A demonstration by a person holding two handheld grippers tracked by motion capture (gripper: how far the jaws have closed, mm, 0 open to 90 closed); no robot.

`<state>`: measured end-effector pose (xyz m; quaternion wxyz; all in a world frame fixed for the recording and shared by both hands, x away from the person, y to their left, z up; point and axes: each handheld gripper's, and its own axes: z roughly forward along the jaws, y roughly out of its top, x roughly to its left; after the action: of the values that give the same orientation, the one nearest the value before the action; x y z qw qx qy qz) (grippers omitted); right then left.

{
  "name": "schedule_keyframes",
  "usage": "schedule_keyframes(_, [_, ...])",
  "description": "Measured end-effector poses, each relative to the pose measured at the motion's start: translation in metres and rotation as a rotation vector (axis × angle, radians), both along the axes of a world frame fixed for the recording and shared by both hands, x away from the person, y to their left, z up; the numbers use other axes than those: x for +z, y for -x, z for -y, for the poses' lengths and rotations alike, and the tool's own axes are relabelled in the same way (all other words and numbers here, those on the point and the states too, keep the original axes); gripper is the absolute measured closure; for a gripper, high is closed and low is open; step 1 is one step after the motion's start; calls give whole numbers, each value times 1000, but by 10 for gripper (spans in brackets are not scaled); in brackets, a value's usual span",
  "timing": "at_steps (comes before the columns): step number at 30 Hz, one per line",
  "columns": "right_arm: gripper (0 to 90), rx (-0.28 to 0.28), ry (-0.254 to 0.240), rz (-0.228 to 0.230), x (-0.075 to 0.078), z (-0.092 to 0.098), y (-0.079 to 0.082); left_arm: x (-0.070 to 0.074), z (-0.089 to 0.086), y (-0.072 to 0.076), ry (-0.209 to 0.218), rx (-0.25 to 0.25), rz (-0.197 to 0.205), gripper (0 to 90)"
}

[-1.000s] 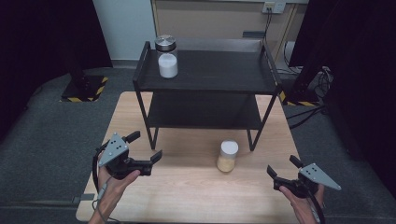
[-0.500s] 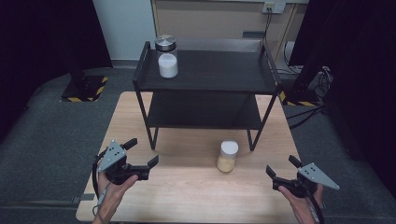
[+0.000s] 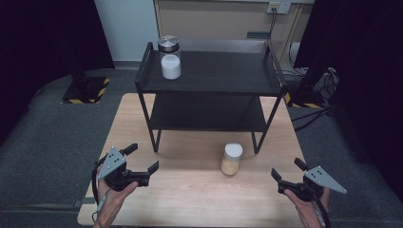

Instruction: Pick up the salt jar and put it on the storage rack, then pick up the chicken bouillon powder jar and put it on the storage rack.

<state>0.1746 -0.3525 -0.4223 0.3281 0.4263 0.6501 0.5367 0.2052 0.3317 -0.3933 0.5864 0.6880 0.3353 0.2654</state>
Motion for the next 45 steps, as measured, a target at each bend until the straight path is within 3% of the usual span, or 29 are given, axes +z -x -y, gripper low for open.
schedule_keyframes(4, [38,3,1,3,1,-1,0,0,-1,0,-8,-20,4,0])
schedule_keyframes(10, [38,-6,0,9,1,-1,3,-2,-3,-1,18,-29,-9,0])
schedule_keyframes(25, [38,-8,5,15,1,0,5,-1,-1,-2,1,-38,-7,0])
schedule_keyframes(39, [34,27,-1,38,2,2,5,-3,-5,-2,15,-27,-16,0])
schedule_keyframes(45, [28,50,-30,52,14,6,9,-4,-6,-2,14,-21,-16,0])
